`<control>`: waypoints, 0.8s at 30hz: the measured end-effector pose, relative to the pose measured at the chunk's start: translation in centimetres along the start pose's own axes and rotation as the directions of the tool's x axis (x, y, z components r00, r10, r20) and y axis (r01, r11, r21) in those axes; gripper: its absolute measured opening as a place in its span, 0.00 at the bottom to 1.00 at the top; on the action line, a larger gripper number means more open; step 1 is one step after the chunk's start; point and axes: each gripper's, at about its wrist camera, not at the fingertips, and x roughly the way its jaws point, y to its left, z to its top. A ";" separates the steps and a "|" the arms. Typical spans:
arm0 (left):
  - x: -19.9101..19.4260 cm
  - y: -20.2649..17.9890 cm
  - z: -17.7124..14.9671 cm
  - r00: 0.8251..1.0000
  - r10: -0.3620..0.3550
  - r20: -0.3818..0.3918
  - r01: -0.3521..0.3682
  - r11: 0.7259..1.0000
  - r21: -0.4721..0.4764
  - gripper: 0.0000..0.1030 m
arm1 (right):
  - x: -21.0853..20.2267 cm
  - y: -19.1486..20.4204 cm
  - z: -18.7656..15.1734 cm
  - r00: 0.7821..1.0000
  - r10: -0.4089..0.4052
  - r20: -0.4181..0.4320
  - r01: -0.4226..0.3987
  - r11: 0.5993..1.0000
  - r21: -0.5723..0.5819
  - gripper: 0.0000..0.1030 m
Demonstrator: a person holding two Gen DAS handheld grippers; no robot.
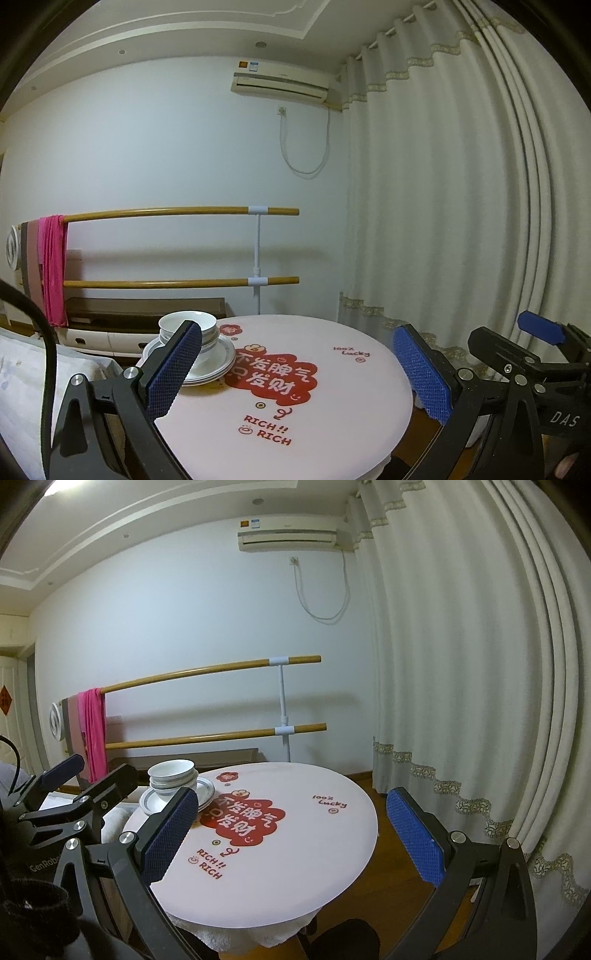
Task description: Organize plates and bowls
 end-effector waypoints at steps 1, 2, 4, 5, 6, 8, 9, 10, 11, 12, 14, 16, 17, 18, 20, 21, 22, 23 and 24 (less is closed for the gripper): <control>0.1 0.0 -0.1 1.000 0.000 0.001 0.000 1.000 0.000 0.99 | 0.0 0.0 0.1 1.000 -0.001 0.000 0.001 1.000 0.000 1.00; 0.1 0.1 0.0 1.000 -0.001 0.005 0.001 1.000 0.000 0.99 | 0.0 0.0 0.1 1.000 -0.003 0.002 0.003 1.000 0.000 1.00; 0.1 0.0 0.0 1.000 0.003 0.009 -0.003 1.000 0.003 0.99 | -0.1 0.0 0.1 1.000 -0.005 0.006 0.005 1.000 0.001 1.00; 0.1 0.0 -0.1 1.000 0.004 0.014 -0.004 1.000 0.004 0.99 | -0.1 0.1 0.1 1.000 -0.006 0.007 0.006 1.000 0.001 1.00; 0.1 -0.1 -0.1 1.000 0.004 0.019 -0.004 1.000 0.005 0.99 | -0.1 0.1 0.1 1.000 -0.004 0.011 0.004 1.000 0.002 1.00; 0.1 -0.1 -0.2 1.000 0.007 0.027 -0.007 1.000 0.006 0.99 | -0.3 0.2 0.1 1.000 -0.005 0.015 0.005 1.000 0.002 1.00; 0.2 -0.1 -0.3 1.000 0.008 0.028 -0.008 1.000 0.007 0.99 | -0.4 0.2 0.1 1.000 -0.007 0.019 0.006 1.000 0.002 1.00; 0.2 -0.1 -0.3 1.000 0.010 0.030 -0.010 1.000 0.007 0.99 | -0.4 0.3 0.1 1.000 -0.008 0.022 0.008 1.000 0.000 1.00; 0.2 -0.1 -0.5 0.999 0.011 0.032 -0.012 1.000 0.008 0.99 | -0.4 0.2 -0.1 1.000 -0.009 0.022 0.009 1.000 0.000 1.00; 0.2 -0.1 -0.6 0.999 0.012 0.033 -0.013 1.000 0.010 0.99 | -0.4 0.3 -0.1 1.000 -0.008 0.022 0.008 1.000 0.001 1.00; 0.3 -0.2 -0.7 0.999 0.015 0.033 -0.016 1.000 0.012 0.99 | -0.4 0.3 -0.2 1.000 -0.008 0.022 0.008 1.000 0.001 1.00; 0.5 -0.3 -0.9 0.999 0.016 0.031 -0.016 1.000 0.013 0.99 | -0.3 0.2 -0.2 1.000 -0.009 0.021 0.009 1.000 0.000 1.00; 0.6 -0.3 -1.0 0.999 0.015 0.029 -0.015 1.000 0.012 0.99 | -0.4 0.2 -0.2 1.000 -0.009 0.022 0.009 1.000 0.001 1.00; 0.6 -0.3 -1.1 0.999 0.015 0.029 -0.015 1.000 0.013 0.99 | -0.3 0.2 -0.2 1.000 -0.009 0.022 0.009 1.000 0.002 1.00; 0.8 -0.4 -1.1 1.000 0.012 0.026 -0.012 1.000 0.014 0.99 | -0.3 0.3 -0.3 1.000 -0.009 0.019 0.009 1.000 0.001 1.00; 0.8 -0.3 -1.2 1.000 0.010 0.027 -0.011 1.000 0.013 0.99 | -0.3 0.3 -0.4 1.000 -0.011 0.019 0.011 1.000 0.002 1.00; 0.8 -0.3 -1.2 1.000 0.009 0.028 -0.009 1.000 0.013 0.99 | -0.3 0.3 -0.4 1.000 -0.013 0.019 0.013 1.000 0.001 1.00; 0.9 -0.3 -1.2 1.000 0.007 0.031 -0.007 1.000 0.015 0.99 | -0.3 0.3 -0.4 1.000 -0.015 0.018 0.015 1.000 0.001 1.00; 1.0 -0.3 -1.2 0.999 0.006 0.031 -0.006 1.000 0.016 0.99 | -0.3 0.3 -0.5 1.000 -0.017 0.018 0.017 1.000 0.000 1.00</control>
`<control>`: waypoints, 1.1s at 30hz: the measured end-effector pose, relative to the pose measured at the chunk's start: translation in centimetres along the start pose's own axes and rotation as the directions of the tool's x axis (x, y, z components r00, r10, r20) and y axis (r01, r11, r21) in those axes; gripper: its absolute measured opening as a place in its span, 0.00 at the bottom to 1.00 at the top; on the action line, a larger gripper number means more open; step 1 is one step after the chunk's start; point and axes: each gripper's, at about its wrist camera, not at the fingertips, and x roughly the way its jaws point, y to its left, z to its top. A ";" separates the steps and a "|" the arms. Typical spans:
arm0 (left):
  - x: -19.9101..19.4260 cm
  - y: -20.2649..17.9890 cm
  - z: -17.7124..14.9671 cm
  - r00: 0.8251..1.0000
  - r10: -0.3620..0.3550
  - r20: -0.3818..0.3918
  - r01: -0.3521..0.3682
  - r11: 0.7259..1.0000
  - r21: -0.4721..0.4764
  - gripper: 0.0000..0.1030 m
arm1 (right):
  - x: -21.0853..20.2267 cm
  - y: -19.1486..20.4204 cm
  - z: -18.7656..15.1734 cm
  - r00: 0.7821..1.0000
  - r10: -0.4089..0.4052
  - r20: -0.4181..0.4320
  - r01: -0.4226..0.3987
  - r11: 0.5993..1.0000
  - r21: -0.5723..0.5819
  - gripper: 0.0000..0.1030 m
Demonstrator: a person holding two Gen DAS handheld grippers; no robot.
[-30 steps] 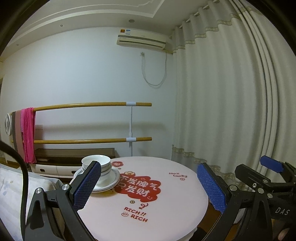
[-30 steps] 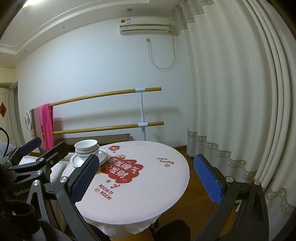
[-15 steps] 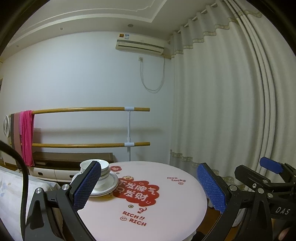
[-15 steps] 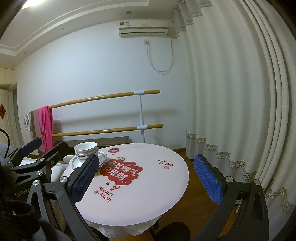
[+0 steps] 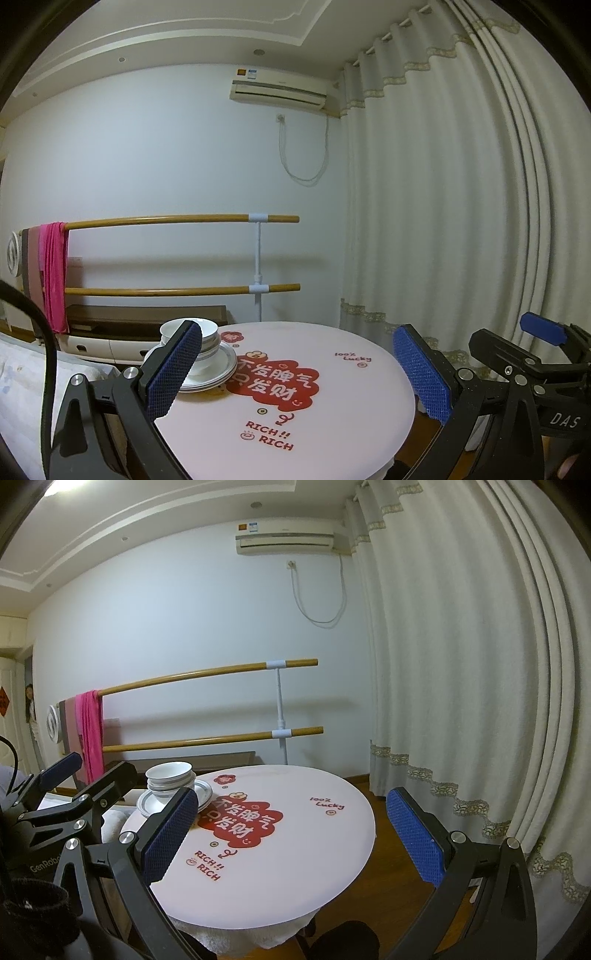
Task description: Organize plates and bowls
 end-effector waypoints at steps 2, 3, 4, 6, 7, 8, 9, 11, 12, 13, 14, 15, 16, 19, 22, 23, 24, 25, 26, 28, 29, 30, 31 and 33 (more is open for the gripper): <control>0.2 0.0 0.0 1.000 -0.002 -0.001 0.002 1.000 0.001 0.99 | -0.1 0.2 -0.1 1.000 -0.004 0.000 0.004 1.000 -0.003 1.00; 0.3 0.0 0.0 1.000 -0.003 -0.001 0.003 1.000 0.002 0.99 | 0.0 0.2 -0.2 1.000 -0.005 -0.002 0.005 1.000 -0.002 1.00; 0.4 -0.1 0.0 1.000 -0.002 -0.002 0.002 1.000 0.002 0.99 | 0.0 0.3 -0.2 1.000 -0.005 -0.003 0.005 1.000 -0.001 1.00; 0.4 -0.1 -0.1 1.000 0.001 -0.001 -0.001 1.000 0.003 0.99 | 0.0 0.3 -0.2 1.000 -0.005 -0.004 0.005 1.000 0.001 1.00; 0.4 -0.1 -0.1 1.000 0.002 0.000 -0.002 1.000 0.005 0.99 | 0.0 0.3 -0.2 1.000 -0.005 -0.003 0.005 1.000 0.001 1.00; 0.5 -0.1 -0.1 1.000 0.003 0.003 -0.003 1.000 0.006 0.99 | 0.0 0.3 -0.2 1.000 -0.005 -0.003 0.005 1.000 0.001 1.00; 0.4 -0.2 -0.2 1.000 0.003 0.003 -0.003 1.000 0.007 0.99 | 0.0 0.3 -0.2 1.000 -0.005 -0.003 0.005 1.000 0.002 1.00; 0.5 -0.1 -0.2 1.000 0.003 0.003 -0.003 1.000 0.007 0.99 | 0.0 0.3 -0.2 1.000 -0.006 -0.003 0.006 1.000 0.001 1.00; 0.5 -0.1 -0.2 1.000 0.002 0.003 -0.002 1.000 0.006 0.99 | 0.0 0.3 -0.3 1.000 -0.007 -0.003 0.007 1.000 0.001 1.00; 0.5 -0.2 -0.2 1.000 0.003 0.003 -0.003 1.000 0.007 0.99 | 0.0 0.2 -0.3 1.000 -0.006 -0.003 0.006 1.000 0.002 1.00; 0.5 -0.2 -0.2 1.000 0.003 0.004 -0.003 1.000 0.008 0.99 | 0.0 0.2 -0.3 1.000 -0.005 -0.003 0.005 1.000 0.002 1.00; 0.5 -0.2 -0.2 1.000 0.003 0.005 -0.004 1.000 0.009 0.99 | 0.0 0.2 -0.3 1.000 -0.005 -0.004 0.005 1.000 0.003 1.00; 0.5 -0.2 -0.2 1.000 0.003 0.004 -0.003 1.000 0.008 0.99 | 0.0 0.2 -0.3 1.000 -0.005 -0.003 0.005 1.000 0.005 1.00; 0.6 -0.2 -0.3 1.000 0.000 0.005 0.000 1.000 0.008 0.99 | 0.0 0.1 -0.3 1.000 -0.007 -0.004 0.007 1.000 0.005 1.00; 0.8 -0.2 -0.3 1.000 -0.002 0.004 0.002 1.000 0.010 0.99 | -0.1 0.2 -0.3 1.000 -0.013 -0.004 0.013 1.000 0.007 1.00; 0.9 -0.2 -0.3 1.000 -0.003 0.003 0.002 1.000 0.011 0.99 | -0.1 0.2 -0.4 1.000 -0.014 -0.005 0.014 1.000 0.007 1.00; 0.9 -0.2 -0.3 1.000 -0.003 0.003 0.003 1.000 0.012 0.99 | -0.1 0.2 -0.4 1.000 -0.015 -0.006 0.015 1.000 0.008 1.00; 1.0 -0.2 -0.3 1.000 -0.003 0.003 0.003 1.000 0.012 0.99 | -0.1 0.2 -0.4 1.000 -0.015 -0.007 0.015 1.000 0.009 1.00; 1.2 -0.2 -0.3 1.000 -0.004 0.001 0.004 1.000 0.012 0.99 | 0.0 0.3 -0.4 1.000 -0.016 -0.010 0.016 1.000 0.011 1.00; 1.3 -0.3 -0.5 1.000 -0.006 -0.002 0.006 1.000 0.011 0.99 | 0.0 0.2 -0.4 1.000 -0.020 -0.015 0.021 1.000 0.013 1.00; 1.4 -0.3 -0.5 1.000 -0.009 -0.004 0.009 1.000 0.009 0.99 | 0.0 0.2 -0.3 1.000 -0.022 -0.017 0.022 1.000 0.015 1.00; 1.5 -0.3 -0.4 1.000 -0.010 -0.003 0.011 1.000 0.008 0.99 | 0.0 0.2 -0.3 1.000 -0.023 -0.019 0.024 1.000 0.015 1.00; 1.5 -0.3 -0.4 1.000 -0.012 -0.003 0.012 1.000 0.008 0.99 | 0.0 0.3 -0.3 1.000 -0.025 -0.019 0.025 1.000 0.016 1.00; 1.5 -0.3 -0.4 1.000 -0.014 0.003 0.014 1.000 0.009 0.99 | -0.2 0.4 -0.3 0.999 -0.026 -0.018 0.027 1.000 0.017 1.00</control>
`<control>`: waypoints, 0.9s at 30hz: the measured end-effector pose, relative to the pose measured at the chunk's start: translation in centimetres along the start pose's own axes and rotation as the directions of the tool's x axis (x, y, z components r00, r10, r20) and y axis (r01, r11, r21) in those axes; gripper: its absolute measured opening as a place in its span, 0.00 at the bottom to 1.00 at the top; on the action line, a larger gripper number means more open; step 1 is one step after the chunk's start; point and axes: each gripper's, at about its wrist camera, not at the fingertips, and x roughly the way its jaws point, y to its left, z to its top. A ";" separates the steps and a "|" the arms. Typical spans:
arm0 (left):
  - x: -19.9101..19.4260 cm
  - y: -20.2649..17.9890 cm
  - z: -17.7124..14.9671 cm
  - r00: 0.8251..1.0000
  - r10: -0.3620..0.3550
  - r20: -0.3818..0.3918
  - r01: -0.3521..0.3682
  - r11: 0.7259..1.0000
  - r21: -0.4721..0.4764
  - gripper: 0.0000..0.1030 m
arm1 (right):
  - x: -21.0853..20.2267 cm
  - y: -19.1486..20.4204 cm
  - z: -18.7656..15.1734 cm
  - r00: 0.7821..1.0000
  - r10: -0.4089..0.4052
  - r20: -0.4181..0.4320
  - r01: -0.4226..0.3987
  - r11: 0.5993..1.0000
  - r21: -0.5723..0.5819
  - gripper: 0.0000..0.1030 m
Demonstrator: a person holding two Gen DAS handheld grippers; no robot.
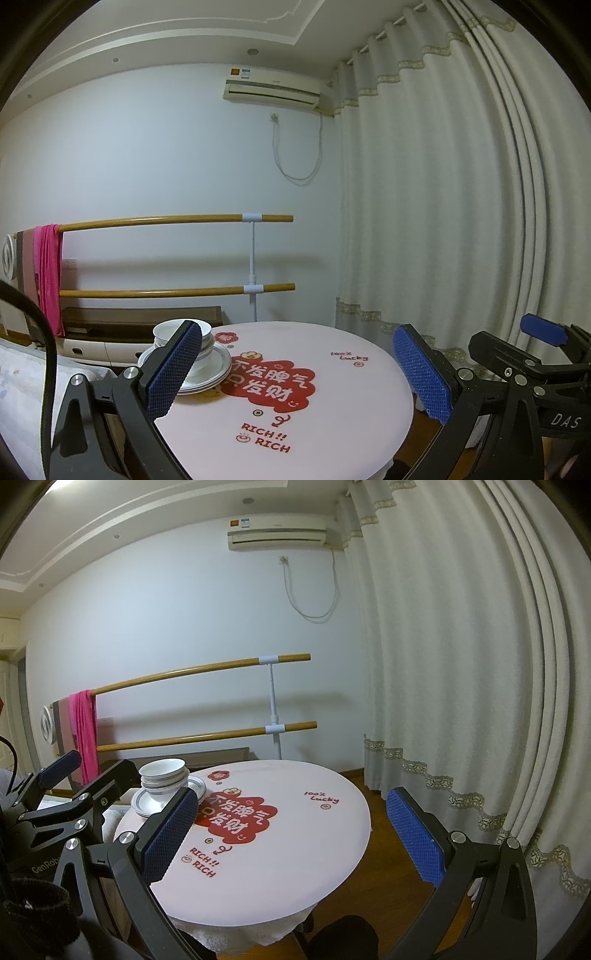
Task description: Organize plates and bowls
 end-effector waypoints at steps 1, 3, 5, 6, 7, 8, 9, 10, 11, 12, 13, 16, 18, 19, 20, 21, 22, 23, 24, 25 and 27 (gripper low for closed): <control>0.0 0.0 0.0 1.000 -0.001 0.001 0.001 1.000 0.000 0.99 | 0.0 0.0 0.0 1.000 0.000 0.001 0.000 1.000 0.001 1.00; 0.1 -0.1 0.0 1.000 -0.001 0.005 0.001 1.000 0.003 0.99 | -0.1 0.0 0.0 1.000 0.000 0.002 0.000 1.000 0.002 1.00; 0.2 -0.1 0.0 1.000 -0.001 0.003 0.001 1.000 0.004 0.99 | -0.1 0.0 0.0 1.000 -0.002 0.001 0.002 1.000 0.001 1.00; 0.2 -0.1 -0.1 1.000 -0.001 0.003 0.001 1.000 0.004 0.99 | -0.1 0.0 0.0 1.000 -0.003 0.002 0.003 1.000 0.001 1.00; 0.2 -0.1 -0.1 1.000 0.000 0.003 0.000 1.000 0.005 0.99 | -0.1 0.1 0.0 1.000 -0.003 0.001 0.003 1.000 0.001 1.00; 0.2 -0.1 -0.1 1.000 0.001 0.002 -0.001 1.000 0.005 0.99 | -0.1 0.1 0.0 1.000 -0.004 0.001 0.004 1.000 0.001 1.00; 0.2 -0.2 -0.1 1.000 0.001 0.002 -0.001 1.000 0.006 0.99 | -0.1 0.0 0.0 1.000 -0.004 0.001 0.004 1.000 0.001 1.00; 0.2 -0.2 -0.1 1.000 0.000 0.003 0.000 1.000 0.006 0.99 | -0.2 0.1 0.0 1.000 -0.004 0.001 0.004 1.000 0.001 1.00; 0.2 -0.2 -0.1 1.000 0.001 0.003 -0.001 1.000 0.006 0.99 | -0.2 0.1 0.0 1.000 -0.004 0.002 0.004 1.000 0.002 1.00; 0.2 -0.3 -0.2 1.000 0.002 0.004 -0.002 1.000 0.007 0.99 | -0.2 0.1 0.0 1.000 -0.004 0.001 0.004 1.000 0.002 1.00; 0.2 -0.3 -0.2 1.000 0.002 0.004 -0.002 1.000 0.007 0.99 | -0.2 0.1 0.0 1.000 -0.003 0.000 0.003 1.000 0.002 1.00; 0.2 -0.3 -0.2 1.000 0.006 0.006 -0.006 1.000 0.010 0.99 | -0.2 0.0 0.0 1.000 -0.003 0.001 0.003 1.000 0.002 1.00; 0.1 -0.4 -0.3 1.000 0.008 0.007 -0.008 1.000 0.012 0.99 | -0.2 0.0 0.0 1.000 -0.001 0.001 0.001 1.000 0.004 1.00; 0.1 -0.4 -0.3 1.000 0.009 0.008 -0.009 1.000 0.013 0.99 | -0.2 0.0 0.0 1.000 0.000 0.001 0.000 1.000 0.005 1.00; 0.1 -0.4 -0.3 1.000 0.010 0.008 -0.010 1.000 0.014 0.99 | -0.2 0.0 0.1 1.000 0.001 0.001 -0.001 1.000 0.005 1.00; 0.1 -0.4 -0.3 1.000 0.010 0.008 -0.010 1.000 0.014 0.99 | -0.2 0.0 0.1 1.000 0.001 0.000 -0.001 1.000 0.006 1.00; 0.2 -0.4 -0.3 1.000 0.009 0.008 -0.009 1.000 0.014 0.99 | -0.3 0.0 0.1 1.000 0.000 0.000 0.000 1.000 0.005 1.00; 0.2 -0.5 -0.3 1.000 0.008 0.008 -0.009 1.000 0.014 0.99 | -0.3 0.0 0.1 1.000 0.000 0.001 0.000 1.000 0.005 1.00; 0.2 -0.5 -0.3 1.000 0.009 0.008 -0.009 1.000 0.014 0.99 | -0.3 0.0 0.1 1.000 0.000 0.002 0.000 1.000 0.005 1.00; 0.2 -0.5 -0.3 1.000 0.010 0.009 -0.010 1.000 0.015 0.99 | -0.3 0.0 0.1 1.000 0.000 0.002 0.000 1.000 0.005 1.00; 0.2 -0.5 -0.3 1.000 0.008 0.010 -0.008 1.000 0.015 0.99 | -0.2 -0.1 0.1 1.000 0.000 0.003 0.000 1.000 0.006 1.00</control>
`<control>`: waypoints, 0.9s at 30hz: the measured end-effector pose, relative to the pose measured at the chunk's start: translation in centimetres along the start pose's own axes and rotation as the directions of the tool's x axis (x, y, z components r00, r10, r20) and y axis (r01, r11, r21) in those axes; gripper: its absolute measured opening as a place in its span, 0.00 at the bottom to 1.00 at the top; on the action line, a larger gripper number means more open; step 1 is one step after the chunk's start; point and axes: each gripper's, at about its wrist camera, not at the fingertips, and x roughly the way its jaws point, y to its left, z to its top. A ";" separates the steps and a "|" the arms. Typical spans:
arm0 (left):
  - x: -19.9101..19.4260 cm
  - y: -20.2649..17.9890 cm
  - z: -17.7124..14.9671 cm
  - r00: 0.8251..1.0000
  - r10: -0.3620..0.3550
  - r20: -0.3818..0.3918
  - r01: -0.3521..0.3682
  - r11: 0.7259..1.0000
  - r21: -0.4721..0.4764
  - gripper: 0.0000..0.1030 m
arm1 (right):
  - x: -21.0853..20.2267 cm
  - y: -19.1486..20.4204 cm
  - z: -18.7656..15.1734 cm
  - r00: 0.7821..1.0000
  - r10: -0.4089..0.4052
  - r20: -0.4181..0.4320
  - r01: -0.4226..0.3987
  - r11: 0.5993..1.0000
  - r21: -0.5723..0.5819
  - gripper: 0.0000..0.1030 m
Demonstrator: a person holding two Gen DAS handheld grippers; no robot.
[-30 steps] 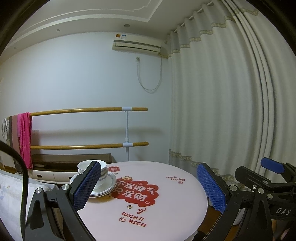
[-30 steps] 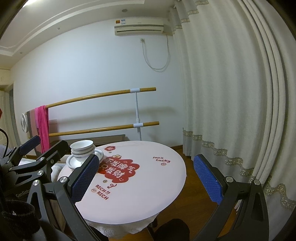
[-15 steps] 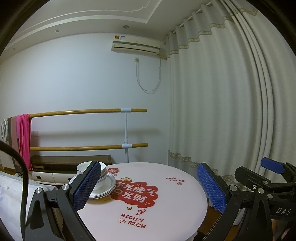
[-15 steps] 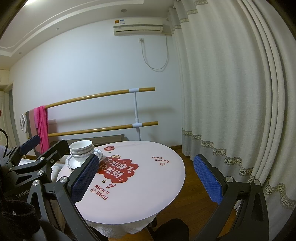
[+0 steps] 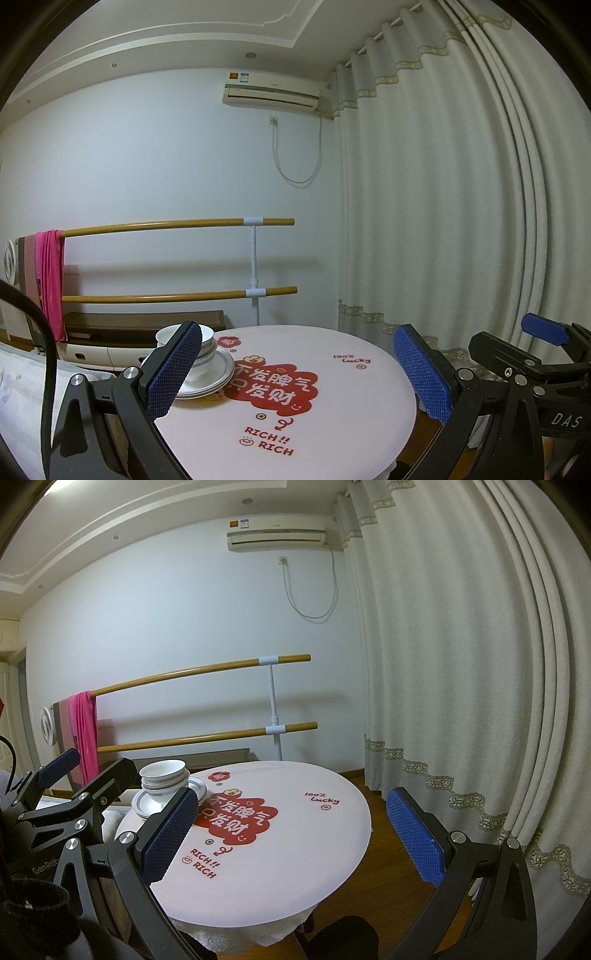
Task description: Organize plates and bowls
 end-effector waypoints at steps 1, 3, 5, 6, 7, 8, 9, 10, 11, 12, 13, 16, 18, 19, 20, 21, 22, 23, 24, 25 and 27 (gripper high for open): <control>0.0 0.0 0.0 1.000 0.000 0.000 0.000 1.000 0.001 0.99 | 0.0 0.0 0.0 1.000 0.000 0.000 0.000 1.000 0.000 1.00; 0.1 0.0 -0.1 1.000 0.001 0.000 -0.001 1.000 0.000 0.99 | 0.1 0.0 0.0 1.000 0.000 -0.001 0.000 1.000 0.000 1.00; 0.1 0.0 -0.1 1.000 0.001 0.000 -0.001 1.000 0.001 0.99 | 0.1 0.0 0.0 1.000 0.001 0.000 -0.001 1.000 0.001 1.00; 0.1 0.0 -0.1 1.000 0.001 0.001 -0.001 1.000 0.001 0.99 | 0.1 0.0 0.0 1.000 0.000 -0.001 0.000 1.000 0.000 1.00; 0.1 0.0 -0.1 1.000 0.000 0.000 0.000 1.000 0.000 0.99 | 0.1 0.0 0.0 1.000 0.000 0.000 0.000 1.000 0.000 1.00; 0.1 0.0 -0.1 1.000 0.001 0.001 -0.001 1.000 0.000 0.99 | 0.0 0.0 0.0 1.000 0.000 0.001 0.000 1.000 0.000 1.00; 0.1 0.0 -0.1 1.000 0.001 0.002 -0.001 1.000 0.000 0.99 | 0.1 0.0 0.0 1.000 0.000 0.002 0.000 1.000 0.001 1.00; 0.1 0.0 -0.1 1.000 0.001 0.002 -0.001 1.000 0.000 0.99 | 0.1 0.0 0.0 1.000 0.000 0.002 0.000 1.000 0.001 1.00; 0.1 0.0 -0.1 1.000 0.002 0.002 -0.002 1.000 0.001 0.99 | 0.1 -0.1 0.0 1.000 0.000 0.001 0.000 1.000 0.000 1.00; 0.1 0.1 -0.2 1.000 0.002 0.002 -0.002 1.000 0.001 0.99 | 0.1 0.0 0.0 1.000 0.000 0.001 0.000 1.000 0.001 1.00; 0.2 0.1 -0.2 1.000 0.001 0.003 -0.001 1.000 0.001 0.99 | 0.1 0.0 0.0 1.000 0.000 0.001 0.000 1.000 0.001 1.00; 0.2 0.1 -0.2 1.000 0.001 0.003 -0.001 1.000 0.000 0.99 | 0.1 0.0 0.0 1.000 -0.001 0.002 0.001 1.000 0.000 1.00; 0.2 0.1 -0.2 1.000 0.001 0.003 -0.001 1.000 0.001 0.99 | 0.1 0.0 0.0 1.000 -0.001 0.001 0.001 1.000 0.000 1.00; 0.2 0.1 -0.2 1.000 0.001 0.002 -0.001 1.000 0.000 0.99 | 0.1 0.0 0.0 1.000 -0.001 0.001 0.001 1.000 0.001 1.00; 0.2 0.1 -0.3 1.000 0.002 0.002 -0.002 1.000 0.001 0.99 | 0.1 0.0 0.0 1.000 -0.001 0.002 0.001 1.000 0.001 1.00; 0.2 0.2 -0.3 1.000 0.002 0.003 -0.002 1.000 0.001 0.99 | 0.1 0.0 0.0 1.000 -0.001 0.001 0.001 1.000 0.001 1.00; 0.2 0.2 -0.3 1.000 0.002 0.002 -0.002 1.000 0.000 0.99 | 0.1 0.0 0.0 1.000 -0.001 0.001 0.001 1.000 0.001 1.00; 0.3 0.2 -0.3 1.000 0.002 0.002 -0.002 1.000 0.000 0.99 | 0.1 0.0 0.0 1.000 -0.002 0.002 0.002 1.000 0.001 1.00; 0.2 0.2 -0.3 1.000 0.002 0.002 -0.002 1.000 0.000 0.99 | 0.1 0.0 0.0 1.000 -0.001 0.002 0.001 1.000 0.002 1.00; 0.3 0.2 -0.3 1.000 0.002 0.000 -0.002 1.000 0.000 0.99 | 0.1 0.0 0.0 1.000 0.000 0.000 0.000 1.000 0.003 1.00; 0.2 0.2 -0.4 1.000 0.002 -0.001 -0.002 1.000 0.000 0.99 | 0.1 0.0 0.0 1.000 0.000 -0.003 0.000 1.000 0.006 1.00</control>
